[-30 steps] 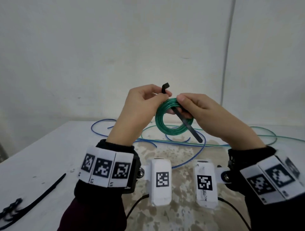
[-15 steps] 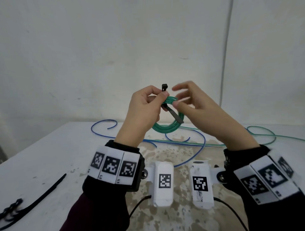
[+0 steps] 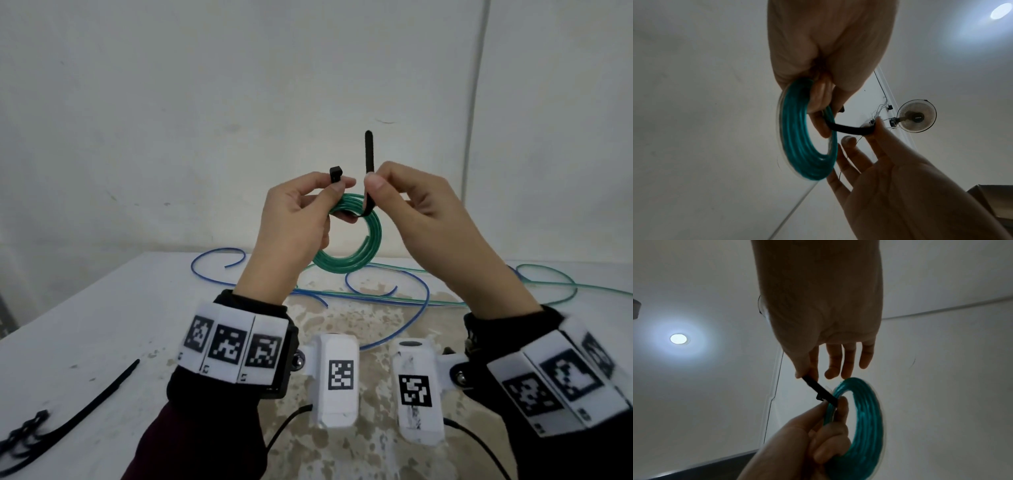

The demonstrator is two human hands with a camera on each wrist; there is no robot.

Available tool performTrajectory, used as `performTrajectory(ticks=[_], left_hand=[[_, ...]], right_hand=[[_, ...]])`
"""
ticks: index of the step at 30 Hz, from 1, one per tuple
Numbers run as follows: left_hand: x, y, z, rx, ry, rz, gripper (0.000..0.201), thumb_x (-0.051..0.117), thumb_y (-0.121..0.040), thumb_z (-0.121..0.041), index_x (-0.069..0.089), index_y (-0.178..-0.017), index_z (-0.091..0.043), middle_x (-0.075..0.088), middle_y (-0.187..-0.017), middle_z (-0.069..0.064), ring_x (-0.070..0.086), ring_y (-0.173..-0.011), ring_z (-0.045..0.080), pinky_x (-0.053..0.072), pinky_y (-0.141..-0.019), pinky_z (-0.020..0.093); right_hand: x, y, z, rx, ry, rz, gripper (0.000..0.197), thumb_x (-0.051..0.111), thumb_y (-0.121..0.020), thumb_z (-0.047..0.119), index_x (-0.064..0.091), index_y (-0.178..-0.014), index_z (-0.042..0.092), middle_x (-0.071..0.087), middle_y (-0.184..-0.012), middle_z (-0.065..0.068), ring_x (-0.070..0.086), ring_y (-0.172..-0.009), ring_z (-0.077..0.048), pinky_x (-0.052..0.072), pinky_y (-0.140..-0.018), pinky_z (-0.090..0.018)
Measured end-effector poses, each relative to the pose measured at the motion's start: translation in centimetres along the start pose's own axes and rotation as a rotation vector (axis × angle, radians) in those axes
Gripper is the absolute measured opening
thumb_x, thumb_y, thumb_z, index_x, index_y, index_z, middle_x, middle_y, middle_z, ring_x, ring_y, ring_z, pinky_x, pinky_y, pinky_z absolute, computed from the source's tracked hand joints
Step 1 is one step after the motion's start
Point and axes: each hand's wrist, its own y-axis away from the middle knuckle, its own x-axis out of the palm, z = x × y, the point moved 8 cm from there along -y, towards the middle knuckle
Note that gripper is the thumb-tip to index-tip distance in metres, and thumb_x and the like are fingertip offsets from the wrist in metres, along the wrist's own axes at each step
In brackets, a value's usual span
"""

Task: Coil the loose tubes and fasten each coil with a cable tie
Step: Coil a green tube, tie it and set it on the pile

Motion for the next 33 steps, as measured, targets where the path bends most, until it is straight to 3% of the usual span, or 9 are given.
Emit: performTrajectory(ticks=[1, 2, 4, 8, 12, 19, 24, 29, 33], left_hand=[[-0.1, -0.1, 0.0, 0.012, -0.003, -0.011, 0.015, 0.056, -0.094, -0.011, 0.069, -0.089, -0.012, 0.056, -0.058, 0.011, 0.022, -0.036, 0.008, 0.022, -0.039, 0.016], [-0.3, -0.1, 0.0, 0.027, -0.014, -0.023, 0.014, 0.056, -0.094, -0.011, 0.071, -0.093, -0.011, 0.052, -0.06, 0.012, 0.022, -0.036, 0.008, 0.022, -0.039, 0.016], [-0.5, -0.2, 0.1, 0.05, -0.056, -0.044, 0.017, 0.057, -0.094, -0.012, 0.072, -0.101, -0.008, 0.048, -0.059, 0.01, 0.023, -0.036, 0.008, 0.022, -0.039, 0.015], [-0.1, 0.1, -0.3, 0.089, -0.155, -0.052, 0.019, 0.055, -0.095, -0.013, 0.07, -0.107, -0.012, 0.046, -0.039, -0.01, 0.035, -0.033, 0.002, 0.026, -0.045, 0.021], [0.3, 0.3, -0.6, 0.106, -0.189, -0.044, 0.02, 0.054, -0.096, -0.013, 0.07, -0.107, -0.016, 0.046, -0.036, -0.01, 0.036, -0.033, 0.003, 0.025, -0.049, 0.025], [0.4, 0.2, -0.2, 0.109, -0.192, -0.037, 0.021, 0.055, -0.094, -0.014, 0.072, -0.105, -0.021, 0.05, -0.04, -0.007, 0.02, -0.048, 0.02, 0.023, -0.047, 0.025], [0.4, 0.3, -0.7, 0.168, -0.276, -0.044, 0.021, 0.054, -0.094, -0.013, 0.071, -0.099, -0.025, 0.054, -0.042, -0.008, 0.029, -0.039, 0.009, 0.027, -0.048, 0.024], [1.5, 0.9, -1.8, 0.32, -0.443, -0.008, 0.02, 0.055, -0.094, -0.01, 0.073, -0.099, -0.018, 0.069, -0.064, 0.001, 0.053, -0.046, 0.006, 0.033, -0.048, 0.014], [2.0, 0.9, -1.7, 0.284, -0.495, 0.089, 0.02, 0.055, -0.094, -0.011, 0.073, -0.095, -0.019, 0.067, -0.062, 0.006, 0.04, -0.038, 0.005, 0.026, -0.044, 0.015]], right_hand=[[0.2, 0.0, -0.4, 0.039, -0.042, 0.028, 0.031, 0.047, -0.099, 0.027, 0.057, -0.072, 0.014, 0.059, -0.071, 0.009, 0.049, -0.072, 0.001, 0.041, -0.073, -0.02], [0.6, 0.1, -0.9, 0.1, -0.096, 0.071, 0.033, 0.048, -0.099, 0.028, 0.055, -0.071, 0.01, 0.06, -0.075, -0.002, 0.05, -0.077, -0.004, 0.046, -0.08, -0.029], [1.1, 0.3, -1.9, 0.235, -0.225, 0.131, 0.032, 0.054, -0.095, 0.029, 0.051, -0.07, 0.009, 0.059, -0.084, -0.017, 0.05, -0.084, -0.017, 0.042, -0.096, -0.051], [1.1, 0.5, -2.3, 0.312, -0.306, 0.131, 0.031, 0.059, -0.091, 0.023, 0.05, -0.063, 0.015, 0.061, -0.083, -0.009, 0.056, -0.084, -0.013, 0.043, -0.098, -0.044], [1.1, 0.5, -2.6, 0.332, -0.342, 0.119, 0.032, 0.059, -0.09, 0.019, 0.049, -0.06, 0.015, 0.06, -0.073, 0.0, 0.059, -0.082, -0.01, 0.044, -0.09, -0.033], [0.9, 0.6, -2.8, 0.348, -0.364, 0.137, 0.034, 0.057, -0.091, 0.015, 0.046, -0.059, 0.015, 0.058, -0.065, 0.006, 0.059, -0.08, -0.01, 0.042, -0.087, -0.032], [0.8, 0.6, -2.8, 0.357, -0.334, 0.13, 0.033, 0.058, -0.091, 0.023, 0.049, -0.059, 0.018, 0.061, -0.074, 0.004, 0.057, -0.085, -0.01, 0.042, -0.092, -0.036], [0.0, 0.5, -2.9, 0.341, -0.263, 0.037, 0.03, 0.058, -0.091, 0.031, 0.051, -0.064, 0.02, 0.062, -0.082, 0.003, 0.053, -0.087, -0.011, 0.038, -0.086, -0.032], [-0.6, 0.4, -3.2, 0.347, -0.233, -0.047, 0.02, 0.058, -0.091, 0.034, 0.06, -0.074, 0.024, 0.064, -0.079, 0.008, 0.057, -0.08, -0.008, 0.041, -0.077, -0.027]])
